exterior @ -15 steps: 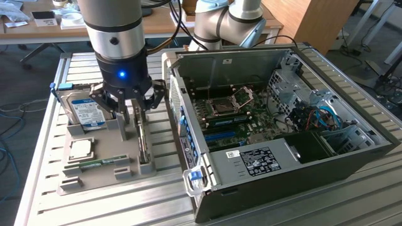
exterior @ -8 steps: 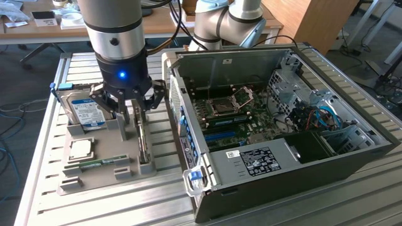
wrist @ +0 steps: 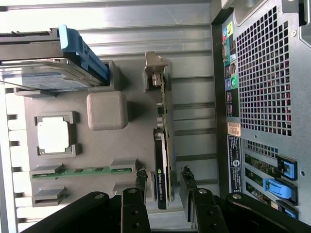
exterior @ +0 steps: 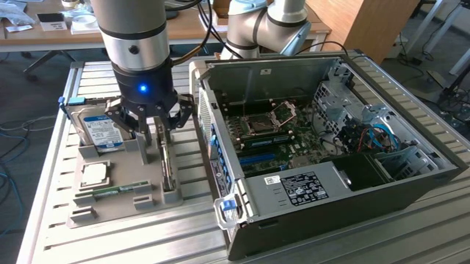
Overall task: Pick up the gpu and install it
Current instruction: 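Pick up the gpu and move the gpu toward the slot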
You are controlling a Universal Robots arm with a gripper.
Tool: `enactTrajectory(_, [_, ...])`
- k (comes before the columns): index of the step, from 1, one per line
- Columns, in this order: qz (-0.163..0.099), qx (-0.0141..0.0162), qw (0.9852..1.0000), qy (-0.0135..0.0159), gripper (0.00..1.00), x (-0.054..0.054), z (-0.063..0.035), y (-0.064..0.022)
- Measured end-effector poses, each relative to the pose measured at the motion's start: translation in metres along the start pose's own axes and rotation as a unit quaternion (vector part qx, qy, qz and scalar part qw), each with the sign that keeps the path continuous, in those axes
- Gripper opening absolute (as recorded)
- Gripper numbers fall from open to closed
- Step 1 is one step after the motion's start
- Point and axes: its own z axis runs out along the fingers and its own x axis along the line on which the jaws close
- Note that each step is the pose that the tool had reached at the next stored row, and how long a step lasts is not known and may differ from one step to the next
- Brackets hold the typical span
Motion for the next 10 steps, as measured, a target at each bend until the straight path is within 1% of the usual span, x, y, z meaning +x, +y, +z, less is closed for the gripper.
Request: enactTrajectory(10, [0.0, 0.0, 1.0, 0.0, 0.42, 0.0, 0.0012, 0.0])
